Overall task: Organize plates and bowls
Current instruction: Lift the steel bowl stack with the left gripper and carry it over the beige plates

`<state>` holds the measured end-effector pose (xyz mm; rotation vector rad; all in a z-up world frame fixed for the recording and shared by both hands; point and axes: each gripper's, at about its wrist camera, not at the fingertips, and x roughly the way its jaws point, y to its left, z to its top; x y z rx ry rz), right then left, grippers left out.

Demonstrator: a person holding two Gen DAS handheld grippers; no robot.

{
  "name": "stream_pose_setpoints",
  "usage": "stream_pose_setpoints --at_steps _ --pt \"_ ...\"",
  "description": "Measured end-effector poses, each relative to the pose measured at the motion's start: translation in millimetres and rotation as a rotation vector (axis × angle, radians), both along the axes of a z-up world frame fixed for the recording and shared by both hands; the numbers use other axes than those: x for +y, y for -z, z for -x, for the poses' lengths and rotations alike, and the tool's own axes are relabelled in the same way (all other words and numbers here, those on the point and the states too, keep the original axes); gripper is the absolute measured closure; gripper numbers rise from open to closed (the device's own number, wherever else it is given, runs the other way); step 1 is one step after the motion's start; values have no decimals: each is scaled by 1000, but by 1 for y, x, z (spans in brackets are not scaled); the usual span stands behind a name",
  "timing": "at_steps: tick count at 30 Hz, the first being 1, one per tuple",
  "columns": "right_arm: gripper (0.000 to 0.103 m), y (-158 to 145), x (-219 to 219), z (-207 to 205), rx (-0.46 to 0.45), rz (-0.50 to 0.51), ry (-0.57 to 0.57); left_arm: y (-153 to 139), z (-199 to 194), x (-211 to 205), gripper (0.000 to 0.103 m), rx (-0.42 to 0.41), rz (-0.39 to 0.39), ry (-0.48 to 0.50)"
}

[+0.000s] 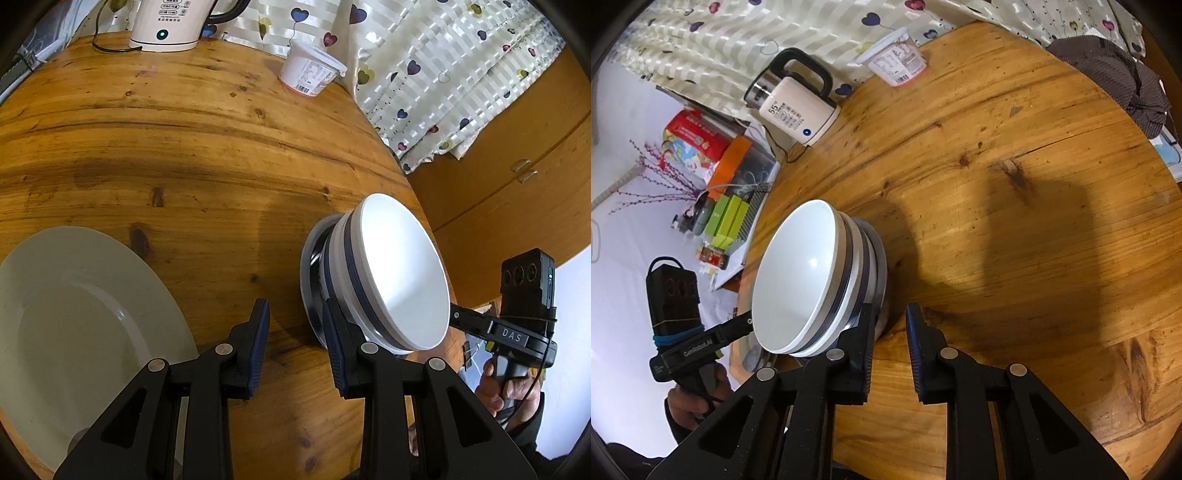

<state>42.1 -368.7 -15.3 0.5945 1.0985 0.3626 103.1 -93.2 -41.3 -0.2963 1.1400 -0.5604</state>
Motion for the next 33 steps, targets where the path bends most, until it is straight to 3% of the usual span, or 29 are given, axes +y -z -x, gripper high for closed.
stream_pose_setpoints --at_steps 11,18,33 --pt "96 -1 3 -5 -11 -36 -19 4 -4 3 74 2 31 11" --pt "96 -1 2 -4 -19 -55 -20 3 -2 1 94 -4 80 48" --pt "96 -3 2 -3 -24 -46 -16 6 -6 2 95 4 110 40"
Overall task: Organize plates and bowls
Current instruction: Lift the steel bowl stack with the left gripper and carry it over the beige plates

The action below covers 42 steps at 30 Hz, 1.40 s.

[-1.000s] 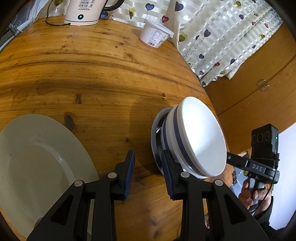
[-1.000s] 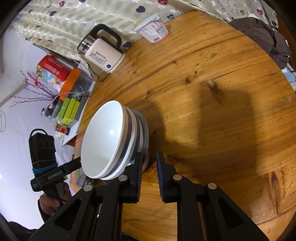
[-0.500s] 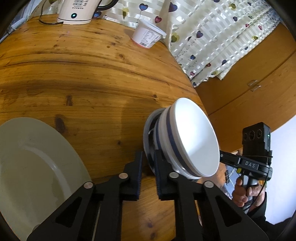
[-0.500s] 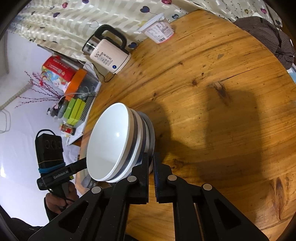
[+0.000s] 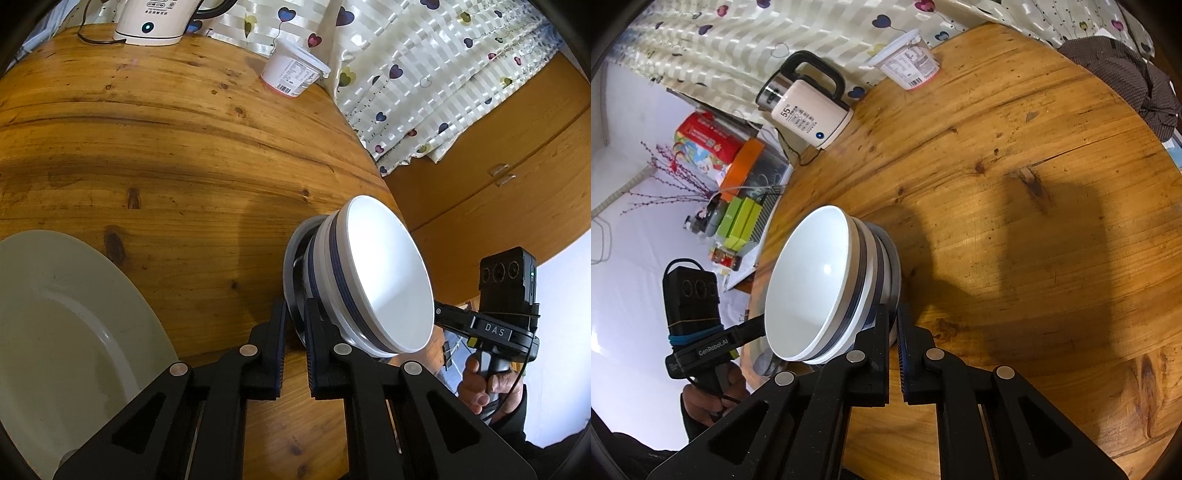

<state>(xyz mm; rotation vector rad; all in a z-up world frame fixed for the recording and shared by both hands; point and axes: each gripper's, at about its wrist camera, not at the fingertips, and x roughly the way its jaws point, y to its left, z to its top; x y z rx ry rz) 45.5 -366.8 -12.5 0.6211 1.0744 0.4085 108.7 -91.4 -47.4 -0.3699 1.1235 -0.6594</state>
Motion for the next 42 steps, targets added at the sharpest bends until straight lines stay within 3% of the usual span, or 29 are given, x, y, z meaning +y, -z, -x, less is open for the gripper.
stream_pose_setpoints --at_steps 19,42 --pt "96 -9 2 -7 -15 13 -2 -11 4 4 95 -23 8 -10" --pt "96 -32 39 -11 -61 27 -65 -33 20 35 95 -71 12 -73"
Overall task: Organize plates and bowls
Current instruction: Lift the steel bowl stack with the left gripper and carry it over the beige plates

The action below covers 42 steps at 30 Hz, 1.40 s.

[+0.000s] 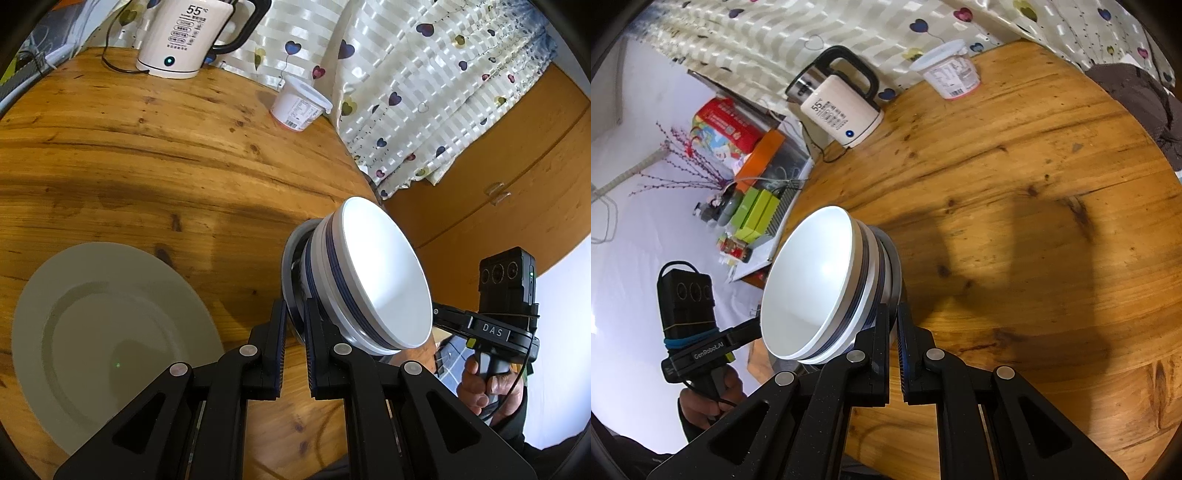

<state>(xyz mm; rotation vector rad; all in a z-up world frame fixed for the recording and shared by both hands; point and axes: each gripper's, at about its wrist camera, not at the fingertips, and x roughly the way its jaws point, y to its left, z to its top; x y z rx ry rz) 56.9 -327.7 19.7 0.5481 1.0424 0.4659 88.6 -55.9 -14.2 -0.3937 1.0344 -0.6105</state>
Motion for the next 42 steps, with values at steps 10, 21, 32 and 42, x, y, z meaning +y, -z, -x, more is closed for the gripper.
stream_pose_setpoints --at_steps 10,21,32,42 --pt "96 -5 20 -3 -10 5 -40 -6 5 20 95 -10 1 -39" --pt "96 -9 42 -6 -14 14 -76 -9 11 41 95 -17 2 -74" --pt "96 -10 71 -15 -13 22 -123 -7 17 67 95 -14 3 -121" --pt "96 -7 101 -20 -8 24 -173 -5 24 94 95 -11 1 -173"
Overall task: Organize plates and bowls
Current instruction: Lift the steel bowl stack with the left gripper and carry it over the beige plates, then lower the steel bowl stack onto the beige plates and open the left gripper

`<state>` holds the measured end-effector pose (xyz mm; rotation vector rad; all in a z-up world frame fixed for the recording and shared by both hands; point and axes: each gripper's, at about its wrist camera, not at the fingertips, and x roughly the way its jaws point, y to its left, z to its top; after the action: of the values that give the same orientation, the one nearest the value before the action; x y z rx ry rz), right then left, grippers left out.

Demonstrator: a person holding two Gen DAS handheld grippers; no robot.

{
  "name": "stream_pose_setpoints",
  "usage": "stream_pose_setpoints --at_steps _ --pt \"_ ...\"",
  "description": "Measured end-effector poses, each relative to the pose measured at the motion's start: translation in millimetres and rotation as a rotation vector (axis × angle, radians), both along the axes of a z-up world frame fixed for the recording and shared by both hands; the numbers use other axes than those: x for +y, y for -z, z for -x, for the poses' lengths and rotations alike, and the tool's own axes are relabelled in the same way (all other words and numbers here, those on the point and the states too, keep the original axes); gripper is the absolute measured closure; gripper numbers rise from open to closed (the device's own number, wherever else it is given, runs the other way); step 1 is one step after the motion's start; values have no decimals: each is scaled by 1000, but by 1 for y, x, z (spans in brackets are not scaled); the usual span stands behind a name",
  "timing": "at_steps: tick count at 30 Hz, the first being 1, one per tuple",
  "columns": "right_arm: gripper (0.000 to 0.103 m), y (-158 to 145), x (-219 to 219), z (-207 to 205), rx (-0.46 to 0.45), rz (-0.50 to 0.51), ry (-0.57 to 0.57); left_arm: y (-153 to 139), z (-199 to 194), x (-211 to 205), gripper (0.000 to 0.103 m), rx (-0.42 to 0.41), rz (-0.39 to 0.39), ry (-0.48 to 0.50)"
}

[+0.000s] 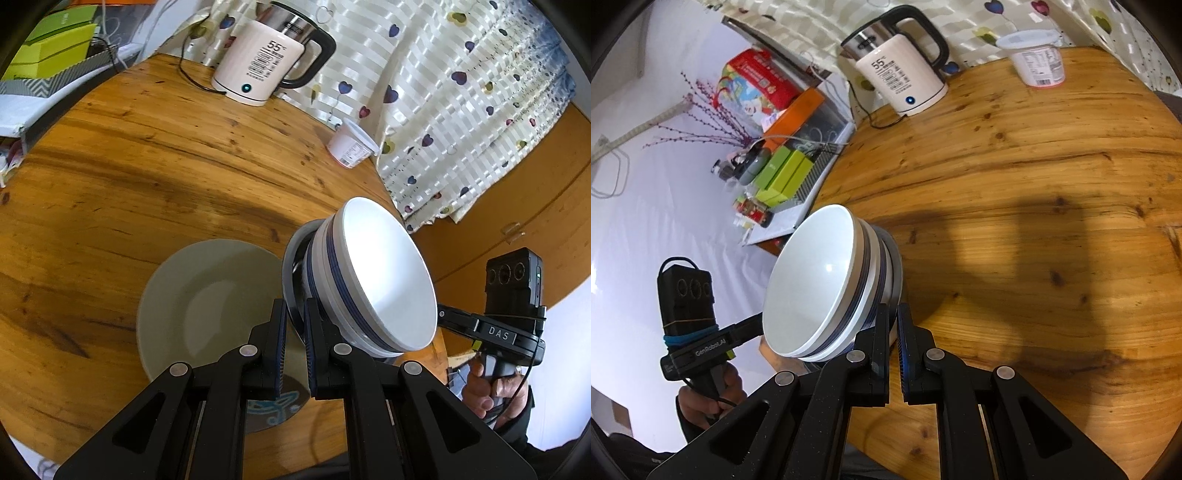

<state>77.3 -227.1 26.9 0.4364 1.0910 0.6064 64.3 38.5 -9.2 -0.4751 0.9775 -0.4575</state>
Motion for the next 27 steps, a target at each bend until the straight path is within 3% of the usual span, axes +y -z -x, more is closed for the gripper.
stream_pose_setpoints --at_steps 27 --pt "96 21 53 -6 53 1 -93 13 19 51 95 35 -9 -109"
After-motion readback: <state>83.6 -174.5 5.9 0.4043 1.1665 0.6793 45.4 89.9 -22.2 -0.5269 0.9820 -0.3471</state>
